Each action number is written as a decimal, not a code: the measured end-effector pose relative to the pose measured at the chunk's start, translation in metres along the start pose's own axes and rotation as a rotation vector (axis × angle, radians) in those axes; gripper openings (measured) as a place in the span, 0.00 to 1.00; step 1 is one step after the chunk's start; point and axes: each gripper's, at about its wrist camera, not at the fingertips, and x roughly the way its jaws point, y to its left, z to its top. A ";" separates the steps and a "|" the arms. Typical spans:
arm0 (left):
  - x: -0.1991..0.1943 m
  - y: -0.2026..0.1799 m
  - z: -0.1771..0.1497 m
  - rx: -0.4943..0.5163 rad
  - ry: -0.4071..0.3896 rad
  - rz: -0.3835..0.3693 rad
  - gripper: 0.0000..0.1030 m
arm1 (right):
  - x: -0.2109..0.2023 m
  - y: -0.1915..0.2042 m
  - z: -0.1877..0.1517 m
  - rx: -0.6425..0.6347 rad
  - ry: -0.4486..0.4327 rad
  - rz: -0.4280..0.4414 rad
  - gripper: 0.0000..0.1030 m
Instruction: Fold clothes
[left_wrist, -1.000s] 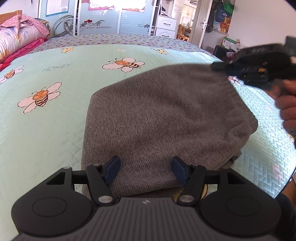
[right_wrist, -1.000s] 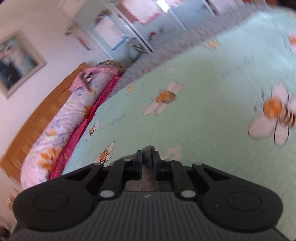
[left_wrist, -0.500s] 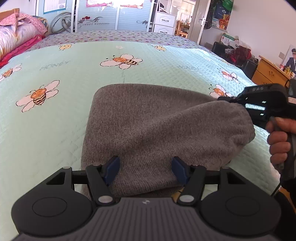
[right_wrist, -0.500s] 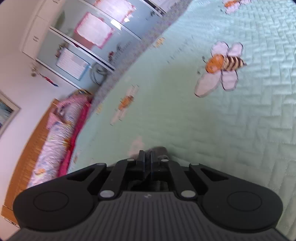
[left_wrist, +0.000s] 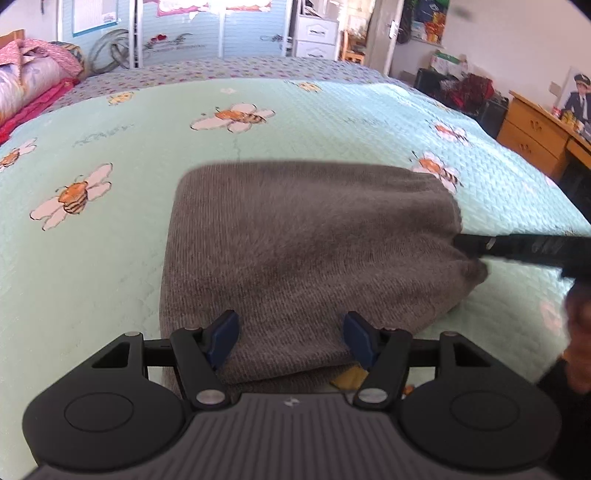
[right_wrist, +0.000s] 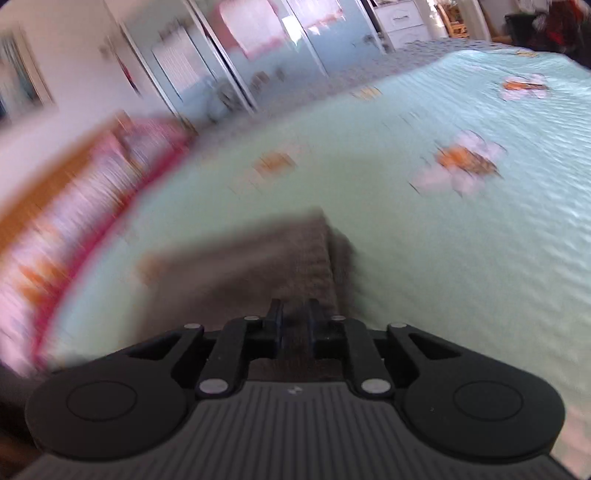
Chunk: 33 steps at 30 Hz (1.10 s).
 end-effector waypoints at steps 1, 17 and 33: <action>-0.003 0.000 -0.001 0.003 -0.005 0.002 0.64 | -0.004 -0.001 0.000 0.015 -0.021 0.010 0.11; 0.017 -0.017 -0.009 0.039 0.005 -0.093 0.65 | 0.010 0.032 0.000 -0.213 -0.027 -0.014 0.21; 0.014 -0.015 -0.008 0.030 -0.014 -0.109 0.67 | 0.032 0.054 0.058 -0.385 -0.117 -0.138 0.41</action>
